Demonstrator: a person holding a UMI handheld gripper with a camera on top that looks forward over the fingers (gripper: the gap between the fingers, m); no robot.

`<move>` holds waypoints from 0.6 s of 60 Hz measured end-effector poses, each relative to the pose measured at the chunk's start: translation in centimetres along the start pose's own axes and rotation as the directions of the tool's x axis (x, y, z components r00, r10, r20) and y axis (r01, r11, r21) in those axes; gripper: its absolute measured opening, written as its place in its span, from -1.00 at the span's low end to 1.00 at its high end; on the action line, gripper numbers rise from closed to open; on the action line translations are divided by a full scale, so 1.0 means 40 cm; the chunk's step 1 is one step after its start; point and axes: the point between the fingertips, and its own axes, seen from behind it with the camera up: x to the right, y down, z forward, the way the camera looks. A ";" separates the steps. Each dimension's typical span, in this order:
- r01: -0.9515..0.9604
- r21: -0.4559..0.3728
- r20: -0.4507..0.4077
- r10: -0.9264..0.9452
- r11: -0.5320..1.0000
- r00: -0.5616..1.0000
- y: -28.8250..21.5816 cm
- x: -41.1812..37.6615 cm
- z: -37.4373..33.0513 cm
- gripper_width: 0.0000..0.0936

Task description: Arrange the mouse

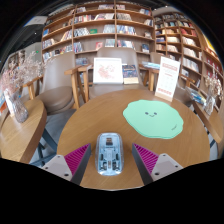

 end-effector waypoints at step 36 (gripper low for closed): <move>-0.039 0.145 0.048 0.033 0.989 0.998 -0.354 0.124 -0.116 -0.07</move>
